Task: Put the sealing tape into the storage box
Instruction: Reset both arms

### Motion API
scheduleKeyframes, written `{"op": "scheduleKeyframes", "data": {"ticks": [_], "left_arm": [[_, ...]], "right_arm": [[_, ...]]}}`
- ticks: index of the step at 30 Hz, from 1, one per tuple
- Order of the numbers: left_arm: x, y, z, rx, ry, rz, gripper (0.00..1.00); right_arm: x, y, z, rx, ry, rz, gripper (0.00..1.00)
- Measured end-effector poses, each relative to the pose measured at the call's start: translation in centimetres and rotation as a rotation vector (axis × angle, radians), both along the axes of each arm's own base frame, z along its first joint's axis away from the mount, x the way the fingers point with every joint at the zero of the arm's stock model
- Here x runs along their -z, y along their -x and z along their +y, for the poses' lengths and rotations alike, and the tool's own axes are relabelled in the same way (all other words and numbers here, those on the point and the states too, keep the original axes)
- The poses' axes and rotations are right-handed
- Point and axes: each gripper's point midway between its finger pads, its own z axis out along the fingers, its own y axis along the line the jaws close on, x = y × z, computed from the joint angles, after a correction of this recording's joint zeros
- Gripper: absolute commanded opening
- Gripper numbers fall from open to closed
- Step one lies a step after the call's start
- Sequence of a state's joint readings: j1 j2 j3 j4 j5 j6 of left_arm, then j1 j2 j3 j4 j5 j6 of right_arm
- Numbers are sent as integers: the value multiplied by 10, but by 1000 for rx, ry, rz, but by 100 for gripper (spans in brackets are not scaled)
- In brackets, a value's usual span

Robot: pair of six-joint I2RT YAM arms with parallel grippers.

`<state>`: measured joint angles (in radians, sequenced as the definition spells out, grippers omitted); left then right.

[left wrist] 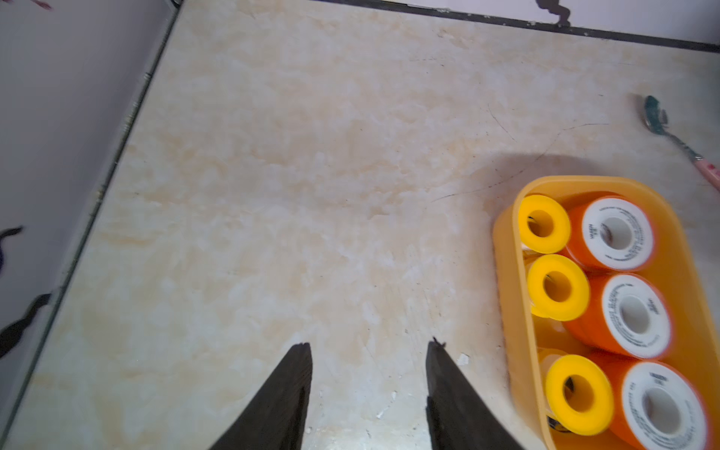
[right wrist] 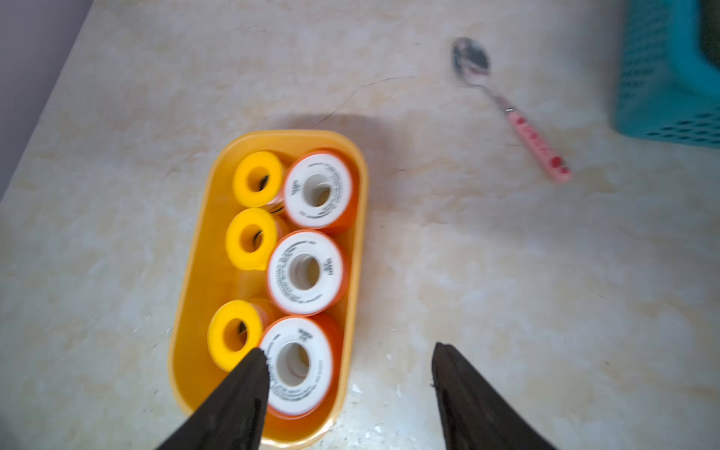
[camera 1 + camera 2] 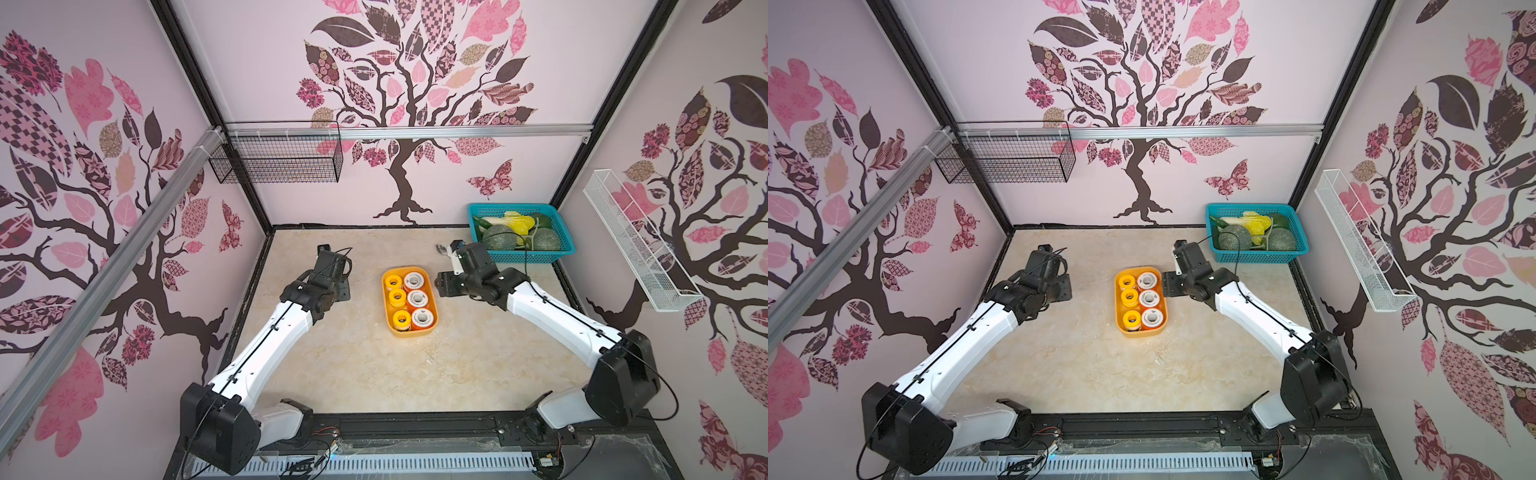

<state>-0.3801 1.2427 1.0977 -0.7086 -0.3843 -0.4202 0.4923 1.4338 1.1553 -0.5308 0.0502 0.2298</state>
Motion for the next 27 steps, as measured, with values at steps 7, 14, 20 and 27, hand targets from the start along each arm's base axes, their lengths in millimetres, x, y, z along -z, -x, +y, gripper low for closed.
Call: {"op": "scheduleKeyframes", "data": {"ticks": [7,14,20,27], "left_arm": [[4,3,54,-263,-160,-185,98],[29,0,84,-359,-401,-245,98],[54,-17,93,-318,-497,-219,98],[86,-21,103,-220,-448,-213,98]], "right_arm": [[10,-8,-95,292,93,-64,93],[19,-7,-160,489,183,-137,96],[38,-3,-203,598,280,-198,97],[55,-3,-211,582,330,-291,99]]}}
